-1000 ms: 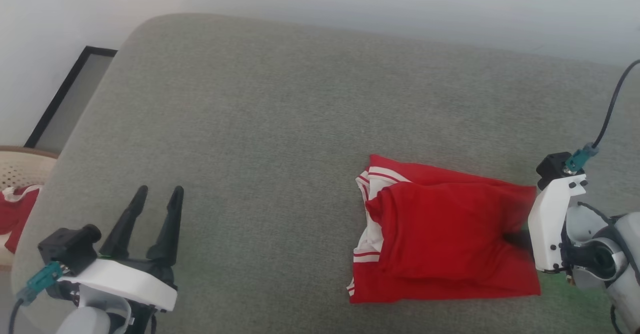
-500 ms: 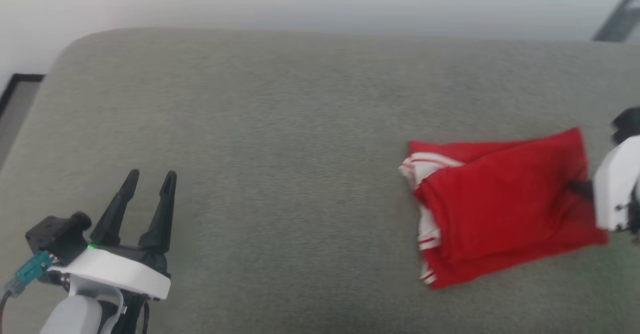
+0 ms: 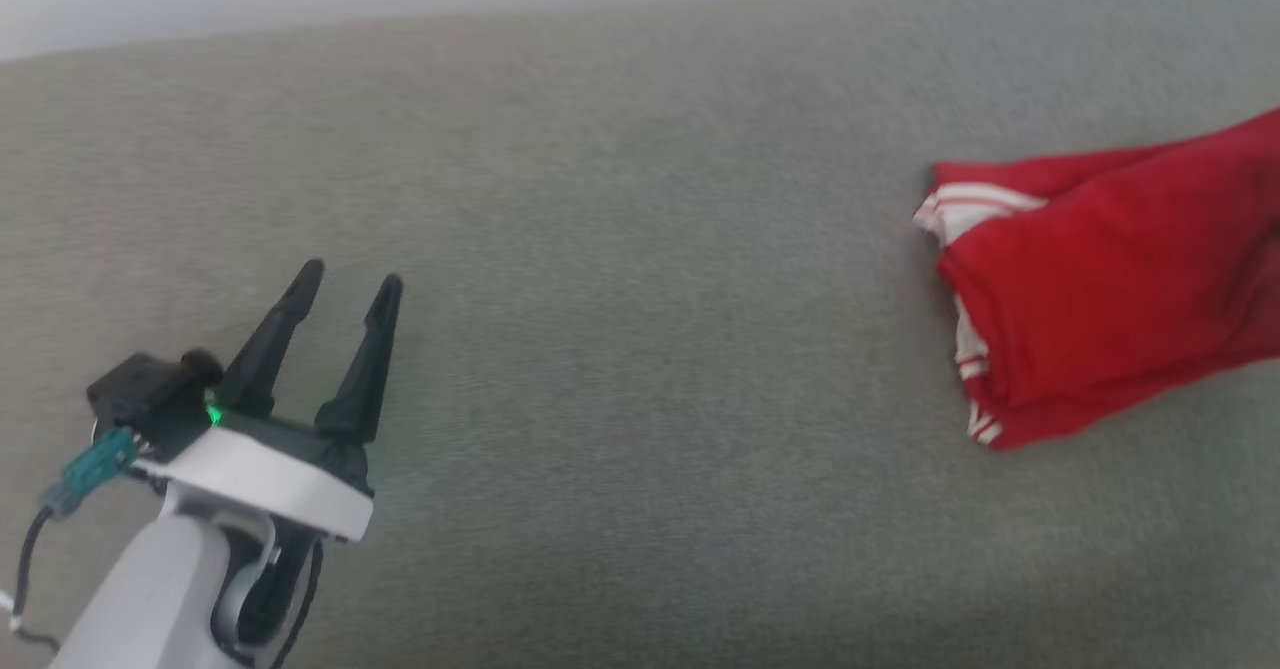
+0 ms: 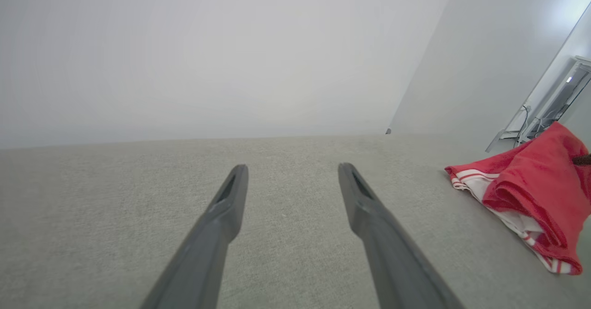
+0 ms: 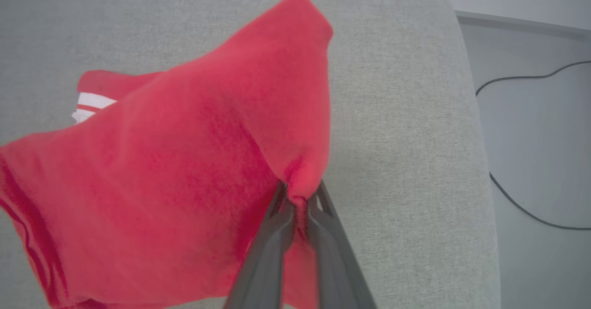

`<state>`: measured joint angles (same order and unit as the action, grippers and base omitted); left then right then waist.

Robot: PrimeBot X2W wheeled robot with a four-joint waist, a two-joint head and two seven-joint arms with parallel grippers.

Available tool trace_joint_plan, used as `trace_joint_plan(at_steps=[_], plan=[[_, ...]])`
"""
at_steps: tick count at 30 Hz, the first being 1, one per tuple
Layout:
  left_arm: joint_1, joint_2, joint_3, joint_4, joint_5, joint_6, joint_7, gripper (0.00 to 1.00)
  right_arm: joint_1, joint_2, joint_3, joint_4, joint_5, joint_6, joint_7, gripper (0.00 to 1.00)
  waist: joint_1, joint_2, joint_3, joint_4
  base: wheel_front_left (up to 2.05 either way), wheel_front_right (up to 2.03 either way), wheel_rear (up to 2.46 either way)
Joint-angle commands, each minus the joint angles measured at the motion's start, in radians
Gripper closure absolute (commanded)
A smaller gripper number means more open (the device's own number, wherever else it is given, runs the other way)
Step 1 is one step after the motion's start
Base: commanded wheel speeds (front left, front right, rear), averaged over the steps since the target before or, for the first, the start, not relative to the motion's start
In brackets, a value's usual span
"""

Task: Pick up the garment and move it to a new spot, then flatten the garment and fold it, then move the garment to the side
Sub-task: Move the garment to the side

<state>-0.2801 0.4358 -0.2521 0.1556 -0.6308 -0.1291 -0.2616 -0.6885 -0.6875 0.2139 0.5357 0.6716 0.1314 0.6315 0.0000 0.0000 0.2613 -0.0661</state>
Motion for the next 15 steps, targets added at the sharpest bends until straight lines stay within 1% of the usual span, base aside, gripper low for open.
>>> trace_joint_plan(at_steps=[1, 6, 15], plan=[[-0.034, 0.009, -0.015, 0.0, -0.002, -0.002, -0.004, 0.0, -0.029, -0.006, -0.008, 0.017, -0.017, -0.001, -0.027, 1.0, 0.0, 0.0, 0.046, -0.047, 0.0, 0.0, 0.0], [-0.085, 0.02, -0.056, -0.006, -0.001, -0.002, -0.004, 0.0, -0.087, -0.02, -0.009, 0.07, -0.042, -0.001, -0.071, 1.0, 0.0, 0.0, 0.089, -0.085, 0.0, 0.0, 0.0], [-0.217, 0.047, -0.169, 0.0, -0.017, -0.002, -0.004, 0.0, -0.207, -0.054, 0.0, 0.191, -0.12, -0.001, -0.215, 1.0, 0.0, 0.0, 0.181, -0.138, 0.0, 0.0, 0.0]])
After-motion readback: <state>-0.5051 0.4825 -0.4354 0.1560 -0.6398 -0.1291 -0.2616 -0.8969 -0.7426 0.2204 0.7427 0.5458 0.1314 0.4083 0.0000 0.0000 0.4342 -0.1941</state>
